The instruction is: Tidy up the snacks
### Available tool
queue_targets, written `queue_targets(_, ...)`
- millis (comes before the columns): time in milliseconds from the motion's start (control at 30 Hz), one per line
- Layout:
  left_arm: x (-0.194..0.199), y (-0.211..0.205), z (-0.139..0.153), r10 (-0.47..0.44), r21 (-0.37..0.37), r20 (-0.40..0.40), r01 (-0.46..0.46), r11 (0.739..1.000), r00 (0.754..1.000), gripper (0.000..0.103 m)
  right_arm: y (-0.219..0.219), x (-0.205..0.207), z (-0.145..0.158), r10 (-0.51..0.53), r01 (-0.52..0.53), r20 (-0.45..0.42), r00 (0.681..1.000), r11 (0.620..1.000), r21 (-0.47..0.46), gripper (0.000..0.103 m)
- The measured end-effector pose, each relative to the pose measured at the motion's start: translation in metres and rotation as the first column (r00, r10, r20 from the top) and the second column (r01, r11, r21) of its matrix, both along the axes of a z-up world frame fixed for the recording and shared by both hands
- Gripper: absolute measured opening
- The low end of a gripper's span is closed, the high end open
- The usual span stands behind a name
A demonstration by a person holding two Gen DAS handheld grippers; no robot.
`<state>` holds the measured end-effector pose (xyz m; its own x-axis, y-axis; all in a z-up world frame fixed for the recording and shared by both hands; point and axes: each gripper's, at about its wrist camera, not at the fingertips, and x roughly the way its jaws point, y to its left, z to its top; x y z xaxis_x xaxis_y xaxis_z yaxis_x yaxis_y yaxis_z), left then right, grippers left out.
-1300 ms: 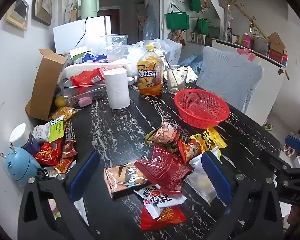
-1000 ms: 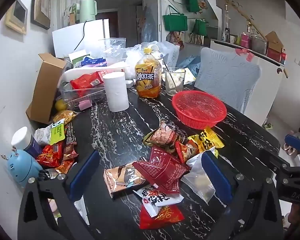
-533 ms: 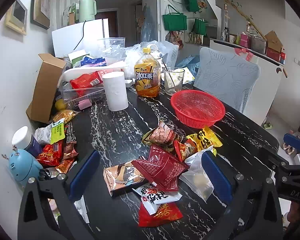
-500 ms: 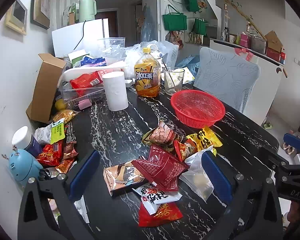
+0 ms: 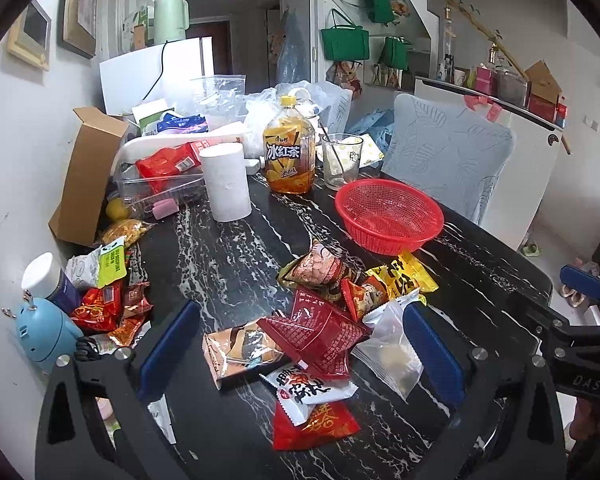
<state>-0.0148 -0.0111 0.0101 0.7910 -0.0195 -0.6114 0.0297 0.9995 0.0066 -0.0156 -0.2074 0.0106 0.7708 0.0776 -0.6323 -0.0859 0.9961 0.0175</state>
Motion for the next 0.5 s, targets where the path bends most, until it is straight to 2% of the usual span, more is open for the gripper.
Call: queue_targets(500, -0.0002, 0.0002, 0.0016, -0.003, 0.004, -0.005, 0.004, 1.000, 1.000, 0.103, -0.0038, -0.0028, 0.0006, -0.011, 0.011, 0.009, 1.000, 1.000, 0.002, 0.103)
